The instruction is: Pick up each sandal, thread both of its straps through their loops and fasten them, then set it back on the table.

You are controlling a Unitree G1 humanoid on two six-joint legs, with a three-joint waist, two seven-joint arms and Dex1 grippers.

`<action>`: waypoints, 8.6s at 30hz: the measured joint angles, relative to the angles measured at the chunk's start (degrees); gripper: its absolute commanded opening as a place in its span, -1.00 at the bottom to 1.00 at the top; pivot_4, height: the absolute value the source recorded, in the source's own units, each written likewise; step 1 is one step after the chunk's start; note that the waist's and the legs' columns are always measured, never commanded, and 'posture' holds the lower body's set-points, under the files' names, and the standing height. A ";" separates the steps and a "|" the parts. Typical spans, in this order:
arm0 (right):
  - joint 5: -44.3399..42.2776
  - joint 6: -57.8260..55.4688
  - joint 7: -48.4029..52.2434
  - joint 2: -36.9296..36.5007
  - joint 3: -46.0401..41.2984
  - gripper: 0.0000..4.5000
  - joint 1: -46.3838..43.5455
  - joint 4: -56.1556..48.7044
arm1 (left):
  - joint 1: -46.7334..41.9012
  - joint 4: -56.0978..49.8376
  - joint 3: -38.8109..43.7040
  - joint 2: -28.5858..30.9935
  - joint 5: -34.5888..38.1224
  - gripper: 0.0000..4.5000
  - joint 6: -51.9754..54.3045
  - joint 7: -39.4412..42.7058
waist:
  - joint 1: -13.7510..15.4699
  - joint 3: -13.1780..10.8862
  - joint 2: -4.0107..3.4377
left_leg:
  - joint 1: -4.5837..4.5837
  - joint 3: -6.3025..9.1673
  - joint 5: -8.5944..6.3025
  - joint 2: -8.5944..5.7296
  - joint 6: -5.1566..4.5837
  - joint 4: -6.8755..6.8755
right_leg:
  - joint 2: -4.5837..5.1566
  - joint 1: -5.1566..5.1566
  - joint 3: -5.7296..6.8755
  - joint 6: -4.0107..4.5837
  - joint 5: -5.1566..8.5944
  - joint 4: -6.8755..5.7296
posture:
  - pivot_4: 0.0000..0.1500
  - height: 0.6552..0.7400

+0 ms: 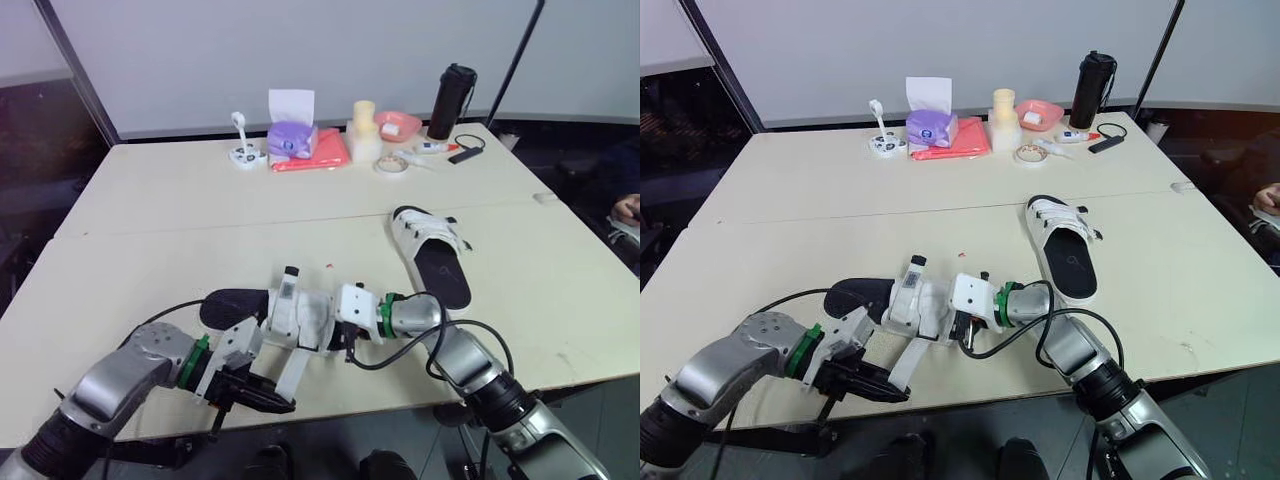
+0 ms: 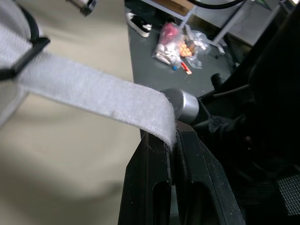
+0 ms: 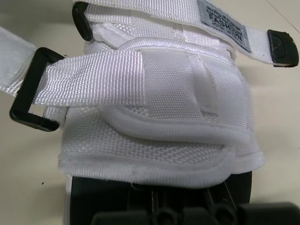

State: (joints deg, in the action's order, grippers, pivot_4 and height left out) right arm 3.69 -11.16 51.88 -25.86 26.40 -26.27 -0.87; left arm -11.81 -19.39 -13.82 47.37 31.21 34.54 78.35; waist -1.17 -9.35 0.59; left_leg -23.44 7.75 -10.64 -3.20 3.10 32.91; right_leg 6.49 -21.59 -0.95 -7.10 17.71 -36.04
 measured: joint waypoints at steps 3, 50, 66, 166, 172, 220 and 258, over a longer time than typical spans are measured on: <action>0.00 0.00 -0.01 0.00 0.06 -1.00 -0.23 0.09 | -3.70 0.04 0.66 -0.14 2.25 -0.99 1.96 0.31 | 0.05 -0.02 0.01 | -0.01 0.00 0.00 0.02 0.00 -0.01 | -0.07 0.01 0.00 0.00 0.01 -0.04 | 1.00 0.87; 0.09 -0.40 -2.21 -0.13 -0.72 -1.00 1.11 -0.14 | -24.86 30.55 0.24 -21.91 -10.53 0.13 -9.32 -6.45 | 0.58 -0.09 0.23 | 0.10 0.01 0.07 -0.07 0.01 0.35 | -0.34 0.41 0.05 -0.24 -0.22 -0.17 | 1.00 0.87; 0.16 -0.40 -2.36 -0.13 -0.67 -1.00 1.17 -0.26 | -29.15 38.74 1.01 -24.71 -16.13 0.96 -14.34 -10.88 | 0.57 -0.07 0.21 | 0.10 -0.01 0.08 -0.09 0.01 0.36 | -0.40 0.51 0.05 -0.35 -0.28 -0.17 | 1.00 0.87; -2.73 -24.60 4.04 -24.73 -13.83 -1.00 7.18 -36.65 | -31.90 46.14 4.28 -17.44 2.79 0.96 33.83 -3.19 | 1.65 -0.35 0.21 | -0.94 -0.06 0.07 -0.06 0.03 1.04 | -0.47 -0.27 0.05 -0.50 -0.40 -0.47 | 1.00 0.87; -2.73 -24.61 3.61 -24.75 -13.83 -1.00 7.18 -36.65 | -32.94 47.10 3.75 -21.36 2.50 0.86 33.65 -3.72 | 1.87 -0.35 0.21 | -0.94 -0.05 0.08 -0.07 0.02 1.15 | -0.47 -0.23 0.05 -0.50 -0.40 -0.50 | 1.00 0.87; -1.71 -23.05 1.78 -24.62 -11.04 -1.00 8.40 -34.81 | -57.99 88.39 51.34 -61.40 7.59 -0.97 -49.26 -79.64 | 1.85 -0.97 1.00 | -1.28 -0.30 0.13 -0.35 0.07 1.59 | -0.19 -0.69 -0.01 -0.81 -0.54 -1.11 | 1.00 0.87; -1.73 -19.54 4.95 -24.00 -8.13 -1.00 6.48 -31.59 | -39.41 50.96 36.86 -57.66 5.25 0.99 -22.05 -93.13 | 1.76 -0.96 0.97 | -1.30 -0.26 0.09 -0.34 0.00 2.15 | -0.25 -0.58 -0.08 -0.86 -0.59 -1.40 | 1.00 0.87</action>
State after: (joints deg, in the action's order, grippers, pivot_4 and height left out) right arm 1.96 -30.70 56.83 -49.86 18.27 -19.79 -32.46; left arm -51.22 31.57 23.04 -10.28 36.46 12.49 -14.79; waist 0.59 -10.31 1.56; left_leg -24.74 7.49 -10.55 -3.54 3.10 35.06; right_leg 6.24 -22.18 -1.03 -7.96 17.12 -37.44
